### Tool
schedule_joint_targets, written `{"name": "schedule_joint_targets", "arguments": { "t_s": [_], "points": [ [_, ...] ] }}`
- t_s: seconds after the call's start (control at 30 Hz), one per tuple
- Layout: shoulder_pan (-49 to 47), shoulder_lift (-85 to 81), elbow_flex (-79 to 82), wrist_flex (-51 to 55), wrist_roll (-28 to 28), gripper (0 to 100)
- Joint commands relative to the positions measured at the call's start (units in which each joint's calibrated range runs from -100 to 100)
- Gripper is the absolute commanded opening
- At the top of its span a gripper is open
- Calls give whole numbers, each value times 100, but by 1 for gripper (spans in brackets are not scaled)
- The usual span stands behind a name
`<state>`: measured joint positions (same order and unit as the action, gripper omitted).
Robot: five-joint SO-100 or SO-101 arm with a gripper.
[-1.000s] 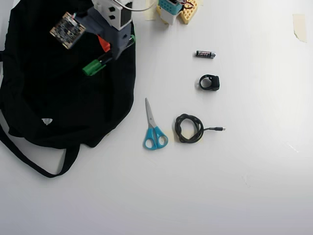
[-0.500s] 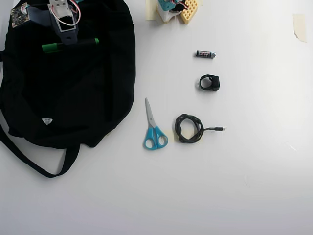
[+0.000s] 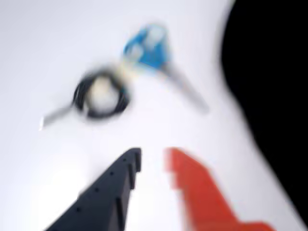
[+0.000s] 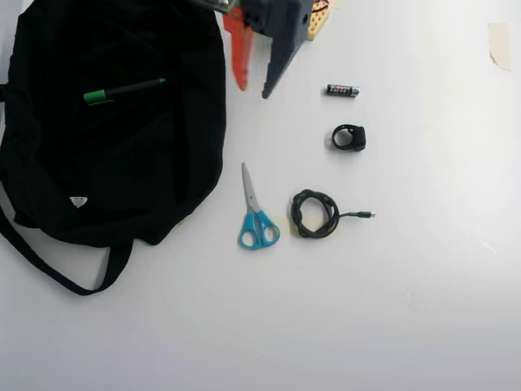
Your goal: Put the green marker into the black bag
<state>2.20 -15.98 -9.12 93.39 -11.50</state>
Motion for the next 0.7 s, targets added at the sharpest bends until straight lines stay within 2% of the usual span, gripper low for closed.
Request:
{"name": "schedule_joint_targets", "arguments": {
  "t_s": [0.0,0.07,0.27,0.4,0.67],
  "points": [
    [-669,-244,418,-28,-402,2],
    [-834,-493,508,-2,-507,2],
    [-983,-1564,1532,248,149,2],
    [-1028,-2460,2907,-398,353,2],
    [-1208,-4493,6482,-1957,379,2]
  ]
}}
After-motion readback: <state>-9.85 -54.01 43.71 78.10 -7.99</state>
